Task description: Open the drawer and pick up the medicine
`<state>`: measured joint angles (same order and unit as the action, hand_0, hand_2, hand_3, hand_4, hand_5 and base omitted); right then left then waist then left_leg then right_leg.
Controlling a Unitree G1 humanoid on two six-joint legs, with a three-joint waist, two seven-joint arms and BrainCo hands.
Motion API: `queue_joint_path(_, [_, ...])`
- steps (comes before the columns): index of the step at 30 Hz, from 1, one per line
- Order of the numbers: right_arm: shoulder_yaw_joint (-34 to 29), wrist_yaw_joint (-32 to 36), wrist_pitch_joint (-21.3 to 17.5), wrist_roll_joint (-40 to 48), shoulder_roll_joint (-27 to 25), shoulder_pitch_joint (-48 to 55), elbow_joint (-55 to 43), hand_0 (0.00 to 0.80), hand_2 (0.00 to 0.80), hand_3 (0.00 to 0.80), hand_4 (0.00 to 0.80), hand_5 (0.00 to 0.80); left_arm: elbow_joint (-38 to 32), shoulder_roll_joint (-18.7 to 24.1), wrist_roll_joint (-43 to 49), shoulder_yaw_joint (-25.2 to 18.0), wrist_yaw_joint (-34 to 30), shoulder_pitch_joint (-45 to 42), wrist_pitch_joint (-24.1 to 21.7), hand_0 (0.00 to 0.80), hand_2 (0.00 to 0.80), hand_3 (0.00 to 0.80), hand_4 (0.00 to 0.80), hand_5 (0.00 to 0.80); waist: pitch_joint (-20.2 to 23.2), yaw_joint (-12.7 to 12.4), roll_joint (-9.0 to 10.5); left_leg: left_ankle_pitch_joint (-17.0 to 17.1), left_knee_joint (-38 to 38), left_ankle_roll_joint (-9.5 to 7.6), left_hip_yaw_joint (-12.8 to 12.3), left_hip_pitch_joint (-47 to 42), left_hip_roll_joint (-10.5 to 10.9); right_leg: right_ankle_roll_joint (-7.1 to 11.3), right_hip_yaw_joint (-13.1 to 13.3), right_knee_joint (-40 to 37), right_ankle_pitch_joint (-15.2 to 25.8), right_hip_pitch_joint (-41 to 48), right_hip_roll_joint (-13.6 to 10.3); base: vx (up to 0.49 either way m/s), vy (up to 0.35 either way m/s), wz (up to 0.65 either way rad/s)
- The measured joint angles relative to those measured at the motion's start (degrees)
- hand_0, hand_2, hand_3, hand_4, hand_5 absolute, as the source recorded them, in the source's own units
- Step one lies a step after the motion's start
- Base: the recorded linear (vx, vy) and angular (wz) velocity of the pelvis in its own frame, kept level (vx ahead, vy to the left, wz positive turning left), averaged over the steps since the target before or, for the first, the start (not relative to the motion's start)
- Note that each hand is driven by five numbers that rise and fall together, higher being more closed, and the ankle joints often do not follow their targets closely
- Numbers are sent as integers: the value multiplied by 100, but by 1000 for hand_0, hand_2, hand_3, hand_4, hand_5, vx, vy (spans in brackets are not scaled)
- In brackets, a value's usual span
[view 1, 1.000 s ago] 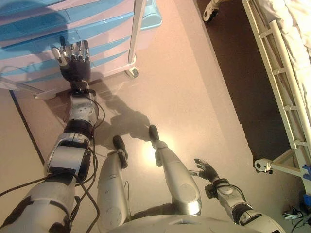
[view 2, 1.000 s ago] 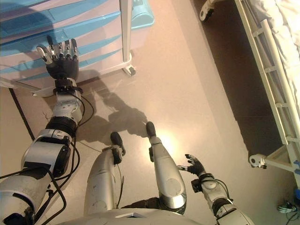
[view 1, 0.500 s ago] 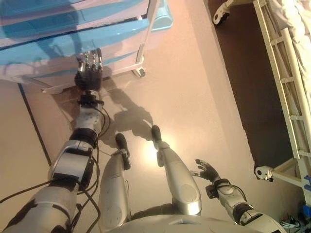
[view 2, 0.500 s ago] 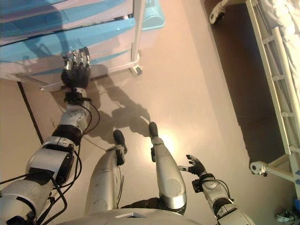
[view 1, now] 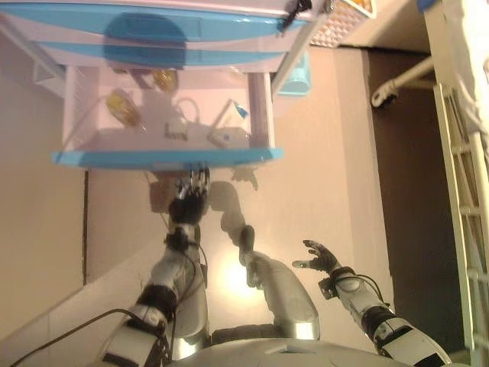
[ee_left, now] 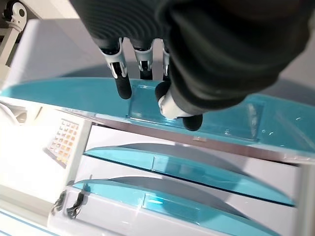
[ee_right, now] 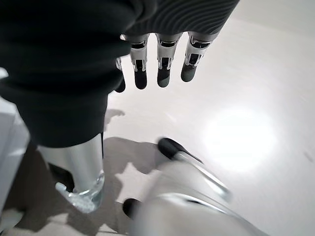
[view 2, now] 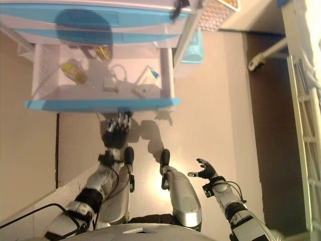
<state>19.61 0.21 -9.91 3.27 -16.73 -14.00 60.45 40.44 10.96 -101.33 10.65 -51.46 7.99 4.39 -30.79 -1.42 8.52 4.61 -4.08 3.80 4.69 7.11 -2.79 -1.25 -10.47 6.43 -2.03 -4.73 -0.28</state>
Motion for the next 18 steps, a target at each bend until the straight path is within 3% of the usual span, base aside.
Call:
queue_joint_path(4, [-308, 73, 16, -68, -193, -127, -8, 0, 0, 0, 0, 0, 592, -71, 466, -336, -224, -85, 928, 800, 800, 800, 800, 800, 44, -249, -350, 145, 95, 114, 154, -49, -118, -140, -301, -85, -94, 206, 127, -57, -114, 48])
queue_joint_path(8, [-531, 139, -5, -164, -362, -112, 117, 0, 0, 0, 0, 0, 1477, -182, 1517, -985, -415, -73, 1423, 800, 800, 800, 800, 800, 386, -386, -794, 167, 102, 168, 184, -66, -177, -186, -321, -58, -129, 232, 199, -6, -72, 3])
queue_joint_path(10, [-622, 151, -5, -173, -473, 71, 302, 0, 0, 0, 0, 0, 1810, -284, 2103, -1204, -398, -339, 1544, 800, 800, 800, 800, 800, 684, -439, -1079, 187, 99, 180, 254, -49, -156, -191, -471, -178, -132, 342, 200, 32, 2, 36])
queue_joint_path(11, [-699, 151, -3, -176, -494, 154, 459, 0, 0, 0, 0, 0, 1948, -232, 2454, -1297, -357, -417, 1539, 496, 496, 496, 496, 496, 808, -472, -1176, 239, 115, 212, 284, -66, -126, -228, -573, -237, -157, 416, 181, 76, 29, 45])
queue_joint_path(12, [-764, 143, 1, -218, -490, 212, 597, 0, 0, 0, 0, 0, 2091, -211, 2723, -1399, -268, -555, 1461, 329, 329, 329, 329, 329, 941, -523, -1222, 295, 150, 240, 278, -97, -108, -246, -607, -266, -170, 461, 166, 84, 34, 32])
queue_joint_path(13, [-769, 113, 13, -272, -495, 255, 698, 0, 0, 0, 0, 0, 2219, -206, 2963, -1501, -133, -717, 1297, 0, 0, 0, 0, 0, 1080, -542, -1245, 327, 152, 253, 278, -111, -87, -246, -634, -340, -170, 518, 155, 97, 43, 20])
queue_joint_path(15, [-862, -31, 116, -469, -491, 351, 900, 0, 0, 0, 0, 0, 2564, -87, 3503, -1747, 436, -896, 742, 0, 0, 0, 0, 0, 1297, -566, -1261, 399, 156, 290, 275, -182, -23, -250, -742, -473, -173, 696, 114, 106, 53, 27])
queue_joint_path(18, [-893, -389, 399, -697, -486, 440, 1122, 0, 0, 0, 0, 0, 3130, 291, 4677, -1767, 1852, -1055, -66, 0, 0, 0, 0, 0, 1542, -605, -1157, 418, 163, 271, 226, -274, 51, -237, -766, -557, -182, 832, 58, 103, 75, 9])
